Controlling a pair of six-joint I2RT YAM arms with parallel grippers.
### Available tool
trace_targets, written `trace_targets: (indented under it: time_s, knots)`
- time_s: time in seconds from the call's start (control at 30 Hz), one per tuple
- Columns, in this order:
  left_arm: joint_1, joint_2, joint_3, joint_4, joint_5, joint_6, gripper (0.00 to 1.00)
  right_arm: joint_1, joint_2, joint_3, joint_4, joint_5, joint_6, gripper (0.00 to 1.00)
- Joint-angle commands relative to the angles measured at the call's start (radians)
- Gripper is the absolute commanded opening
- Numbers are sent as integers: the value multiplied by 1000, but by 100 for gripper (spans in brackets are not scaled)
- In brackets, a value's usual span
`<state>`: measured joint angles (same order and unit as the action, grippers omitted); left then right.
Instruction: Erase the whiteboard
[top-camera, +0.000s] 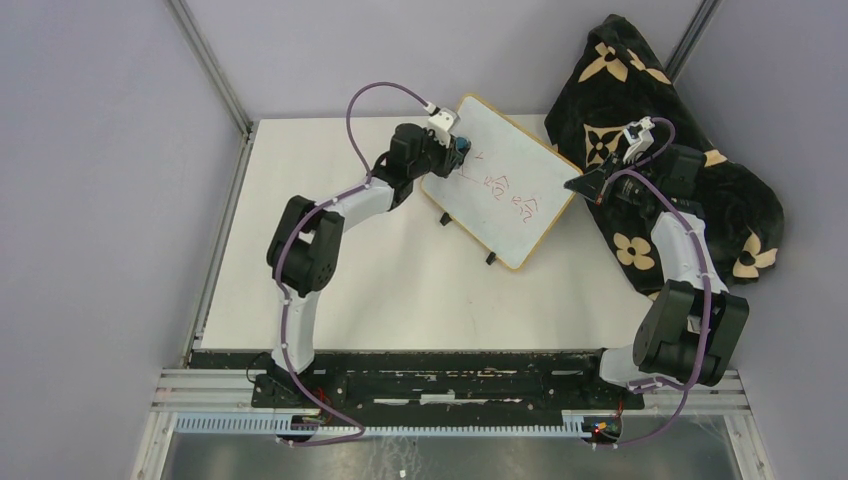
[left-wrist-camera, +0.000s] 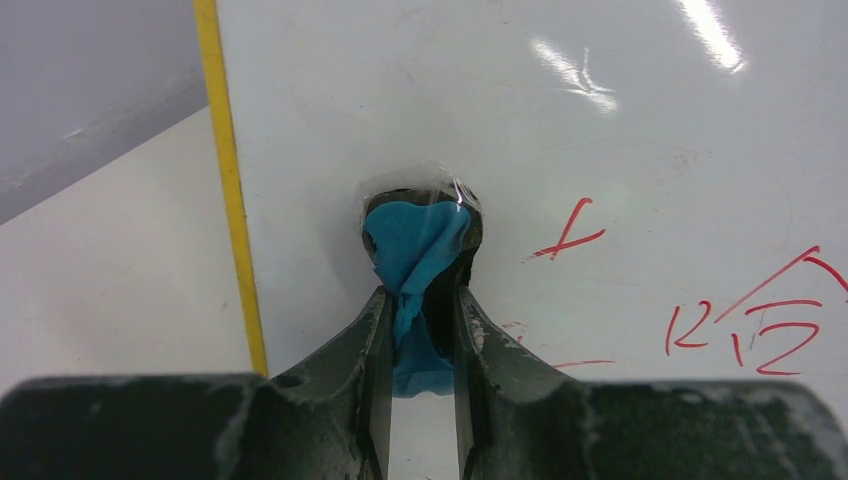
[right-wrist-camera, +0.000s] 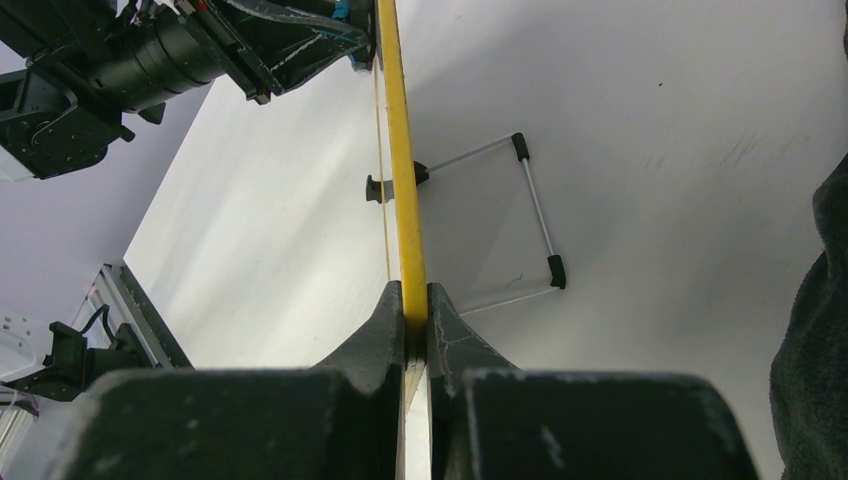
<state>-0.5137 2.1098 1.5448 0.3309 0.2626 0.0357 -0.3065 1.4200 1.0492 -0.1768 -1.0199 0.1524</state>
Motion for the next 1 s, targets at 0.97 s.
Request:
trace_targets:
  time_s: [0.97]
  knots:
    - [-38,39,204,-102,-30,63,3,34,22,16,-47,13,-53,1]
